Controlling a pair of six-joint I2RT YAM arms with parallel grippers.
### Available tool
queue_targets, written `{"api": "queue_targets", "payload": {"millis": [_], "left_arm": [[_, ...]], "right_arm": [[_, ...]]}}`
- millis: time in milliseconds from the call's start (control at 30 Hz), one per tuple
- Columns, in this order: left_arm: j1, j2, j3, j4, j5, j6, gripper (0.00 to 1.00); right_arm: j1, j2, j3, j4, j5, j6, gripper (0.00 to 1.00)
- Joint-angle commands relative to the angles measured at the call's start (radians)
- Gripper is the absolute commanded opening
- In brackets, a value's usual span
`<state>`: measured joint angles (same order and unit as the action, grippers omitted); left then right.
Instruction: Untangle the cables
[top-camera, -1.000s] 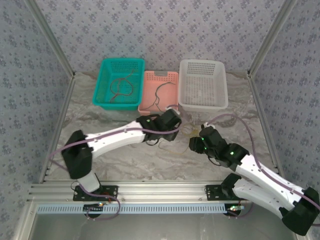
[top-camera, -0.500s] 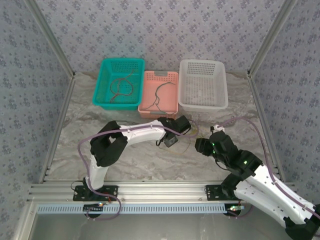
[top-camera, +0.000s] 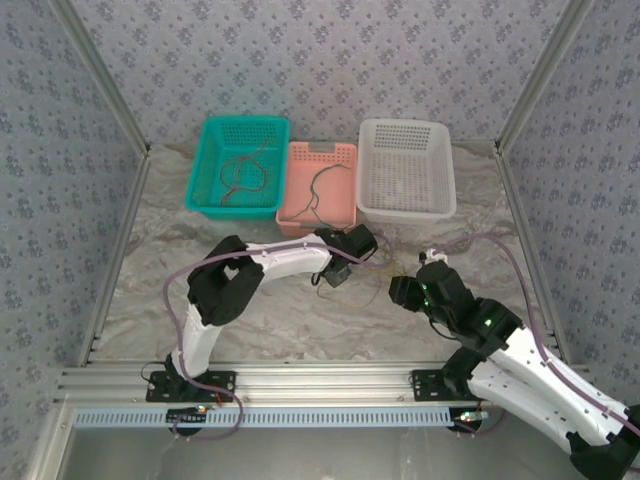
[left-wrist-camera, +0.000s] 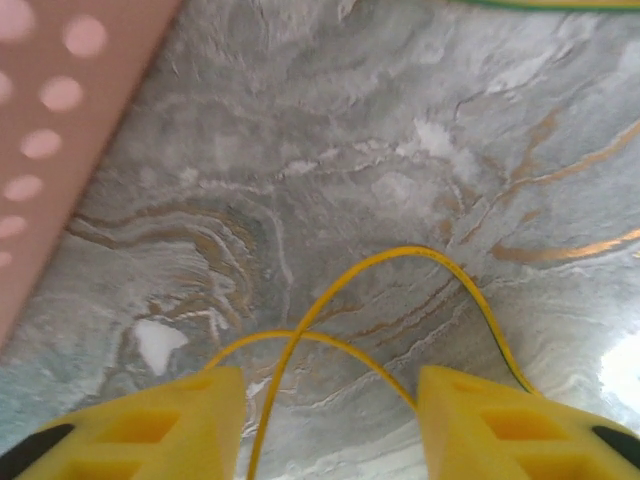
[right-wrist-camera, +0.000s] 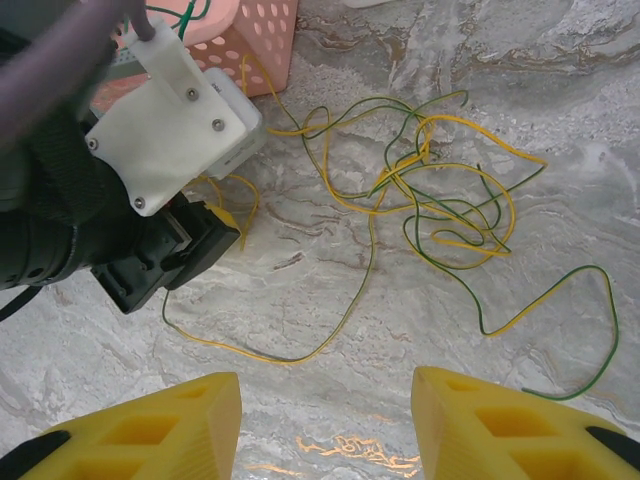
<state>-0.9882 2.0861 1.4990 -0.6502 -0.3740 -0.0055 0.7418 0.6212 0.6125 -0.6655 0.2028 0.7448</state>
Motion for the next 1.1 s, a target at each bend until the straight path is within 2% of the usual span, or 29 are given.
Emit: {"api": "queue_targets", "payload": {"millis": [0,100,133,400,567,667,767,867,967,1033,1067], "left_arm": [[0.001,-0.005,-0.008,0.009,0.021,-0.003,0.34],[0.000,-0.056,-0.039,0.024,0.002,-0.034,0.05],[-0.004,-0.091,-0.053,0.026,-0.011,-0.049,0.00],[-0.011,-0.464,-0.161,-0.020,-0.087,-0.195,0.00],[0.032,-0.698,-0.204,-0.122,-0.158,-0.288,0.00],[0.089,-0.852,-0.181,-0.200,-0.218,-0.337,0.00],[0.166,-1.019,-0.137,-0.232,-0.222,-0.367,0.00],[0.277,-1.166,-0.096,-0.205,-0.114,-0.391,0.00],[0.357,-1.241,-0.038,-0.175,-0.037,-0.412,0.00],[0.376,-1.251,0.026,-0.182,-0.055,-0.420,0.00],[0.378,-1.249,0.060,-0.193,-0.087,-0.423,0.00]], "right_arm": [[-0.010,0.002,0.002,0.006,0.018,0.007,0.51],[-0.027,0.017,-0.014,0.018,0.011,0.003,0.51],[-0.035,0.024,-0.022,0.023,0.008,0.000,0.51],[-0.181,0.134,-0.076,0.154,-0.105,-0.057,0.52],[-0.216,0.239,-0.070,0.233,-0.136,-0.077,0.51],[-0.226,0.307,-0.045,0.269,-0.141,-0.089,0.52],[-0.240,0.399,-0.019,0.317,-0.144,-0.099,0.53],[-0.259,0.525,0.012,0.384,-0.160,-0.106,0.55],[-0.274,0.674,0.063,0.432,-0.158,-0.107,0.55],[-0.290,0.784,0.102,0.449,-0.168,-0.139,0.51],[-0.296,0.820,0.116,0.449,-0.164,-0.148,0.45]]}}
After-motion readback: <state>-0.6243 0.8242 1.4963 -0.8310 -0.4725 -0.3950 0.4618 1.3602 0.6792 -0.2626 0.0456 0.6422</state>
